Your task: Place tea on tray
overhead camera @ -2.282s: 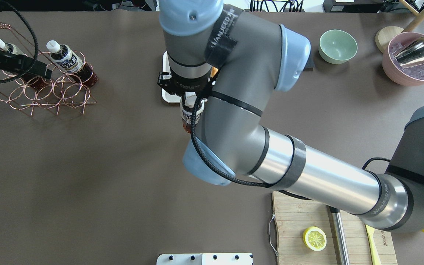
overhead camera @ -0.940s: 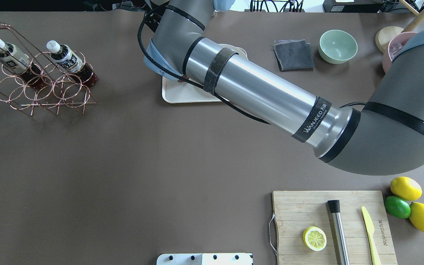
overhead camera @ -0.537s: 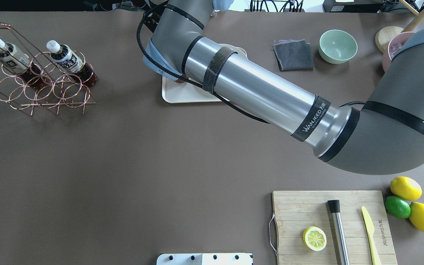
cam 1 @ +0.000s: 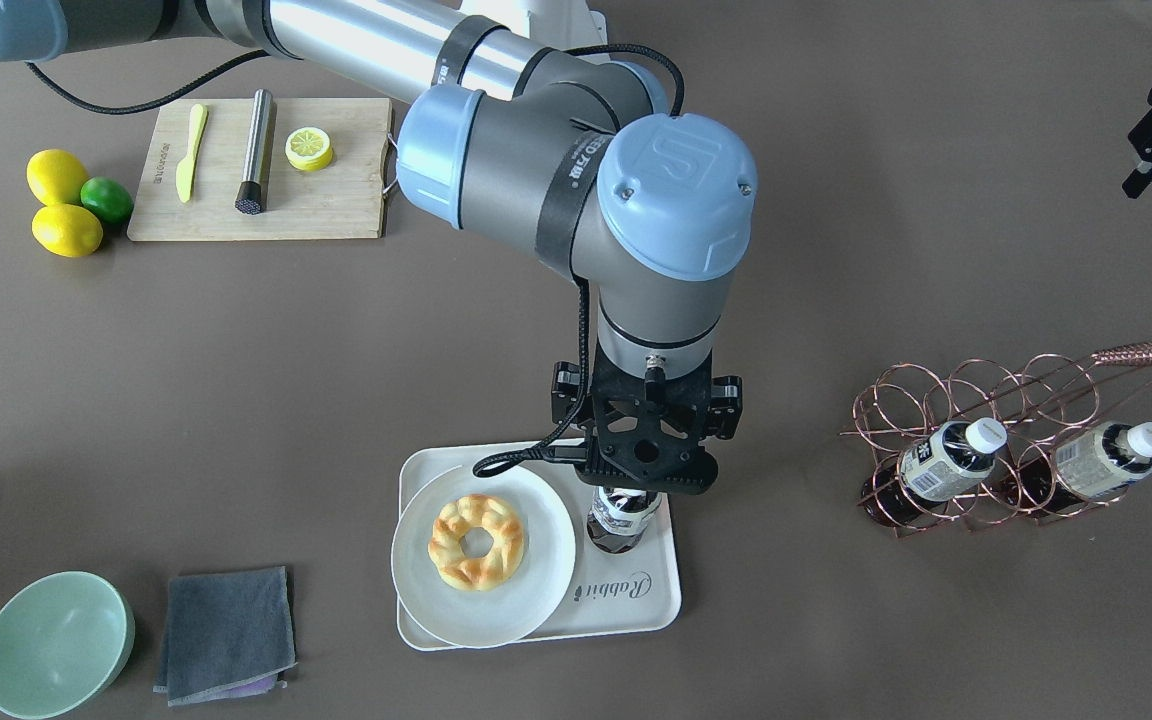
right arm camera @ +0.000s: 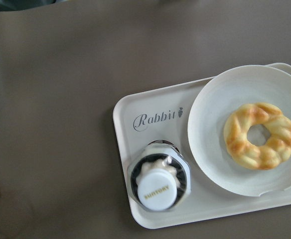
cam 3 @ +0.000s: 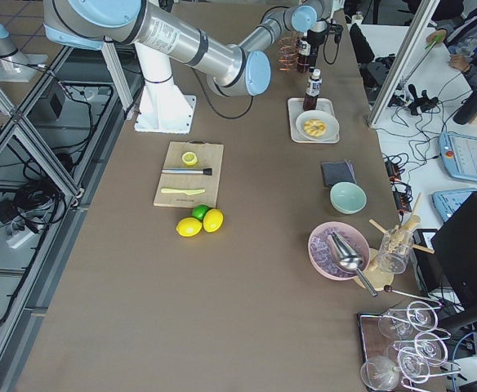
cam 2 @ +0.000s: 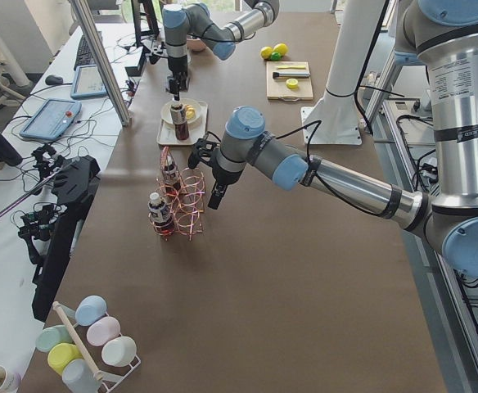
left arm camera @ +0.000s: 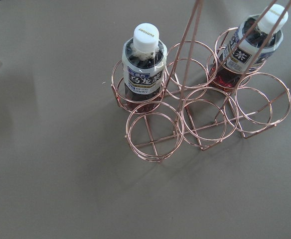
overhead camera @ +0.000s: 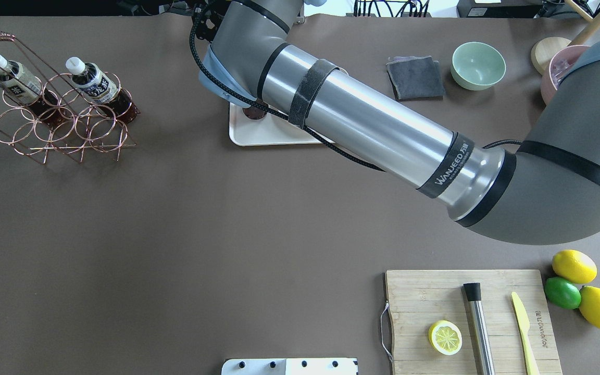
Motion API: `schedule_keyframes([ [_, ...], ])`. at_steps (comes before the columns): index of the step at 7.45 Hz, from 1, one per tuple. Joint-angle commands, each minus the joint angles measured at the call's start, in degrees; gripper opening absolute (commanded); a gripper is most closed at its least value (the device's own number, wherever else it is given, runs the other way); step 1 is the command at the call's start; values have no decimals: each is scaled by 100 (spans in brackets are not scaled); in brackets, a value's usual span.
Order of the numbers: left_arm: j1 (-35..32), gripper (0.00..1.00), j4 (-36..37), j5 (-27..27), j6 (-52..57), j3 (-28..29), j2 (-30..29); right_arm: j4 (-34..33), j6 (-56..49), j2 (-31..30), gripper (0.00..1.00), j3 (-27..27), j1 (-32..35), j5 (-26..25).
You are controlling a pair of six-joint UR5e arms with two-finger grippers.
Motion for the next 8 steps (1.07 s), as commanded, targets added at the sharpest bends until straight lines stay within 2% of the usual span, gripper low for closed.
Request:
schedule_keyframes([
  [1,-384,97,1,-469,109,-4,209,-1299,-362,-1270,99,2524,582,741],
  [3,-702,97,1,-567,775,-39,701,-2309,-1772,-2835,99,4707,1082,770],
  [4,-738,97,27,-732,777,39,711,-2558,-2606,-4131,100,5980,1364,770],
  [5,-747,97,27,-751,777,74,711,-2578,-3711,-5006,100,6367,2011,1100],
  [6,-765,97,36,-752,743,57,711,-2578,-4862,-5771,100,6379,2565,1339],
  [7,-765,97,36,-743,733,83,711,-2561,-6144,-6414,100,6310,3006,1350],
  [8,-765,97,44,-717,585,110,711,-2534,-7331,-6865,100,5970,3524,1324],
])
